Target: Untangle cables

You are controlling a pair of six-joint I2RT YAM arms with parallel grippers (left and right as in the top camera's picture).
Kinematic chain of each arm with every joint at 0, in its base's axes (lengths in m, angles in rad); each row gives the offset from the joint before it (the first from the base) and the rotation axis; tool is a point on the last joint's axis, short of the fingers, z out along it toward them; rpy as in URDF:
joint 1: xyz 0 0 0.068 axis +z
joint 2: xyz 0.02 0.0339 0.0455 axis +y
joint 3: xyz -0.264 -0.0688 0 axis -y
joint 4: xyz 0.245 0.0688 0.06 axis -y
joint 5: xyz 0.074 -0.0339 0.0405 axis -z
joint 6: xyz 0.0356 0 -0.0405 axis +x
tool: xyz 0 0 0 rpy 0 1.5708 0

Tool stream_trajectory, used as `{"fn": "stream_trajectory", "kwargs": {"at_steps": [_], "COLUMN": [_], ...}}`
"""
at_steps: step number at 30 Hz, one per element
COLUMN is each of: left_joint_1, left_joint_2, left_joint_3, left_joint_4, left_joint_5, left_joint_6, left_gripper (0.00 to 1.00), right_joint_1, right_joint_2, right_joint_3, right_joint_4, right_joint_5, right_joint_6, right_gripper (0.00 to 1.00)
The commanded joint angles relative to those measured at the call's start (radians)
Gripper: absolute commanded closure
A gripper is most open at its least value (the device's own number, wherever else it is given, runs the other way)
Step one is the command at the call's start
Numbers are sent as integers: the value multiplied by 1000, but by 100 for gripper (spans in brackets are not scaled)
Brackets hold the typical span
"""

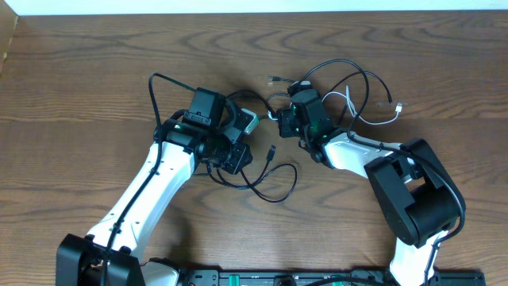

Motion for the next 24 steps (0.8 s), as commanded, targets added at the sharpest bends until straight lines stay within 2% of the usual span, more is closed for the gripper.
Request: {"fn": "stream_trajectory", "kwargs": {"at_steps": [1, 13, 19, 20, 23, 24], "left_joint_1": [-2, -2, -2, -2, -2, -2], "left_joint_2": [-5, -5, -5, -5, -5, -5], "left_joint_3": [-1, -1, -1, -1, -1, -1], "left_joint_4": [-4, -16, -16, -16, -16, -16], "left_joint_5": [-9, -9, -9, -9, -9, -9], "left_joint_6": [6, 6, 6, 6, 6, 6], "left_gripper": [69, 69, 69, 69, 69, 69], "right_joint_1": [5, 6, 6, 6, 6, 6], "right_joint_2": [11, 65, 101, 105, 107, 107], "right_joint_3": [3, 3, 3, 3, 3, 3], "right_joint_4": [14, 98, 99, 101, 107, 116], "right_joint_5": [35, 50, 51, 51, 51, 50], "right_joint_6": [-14, -13, -5, -5, -5, -3], "right_gripper": [61, 62, 57, 60, 93, 99]}}
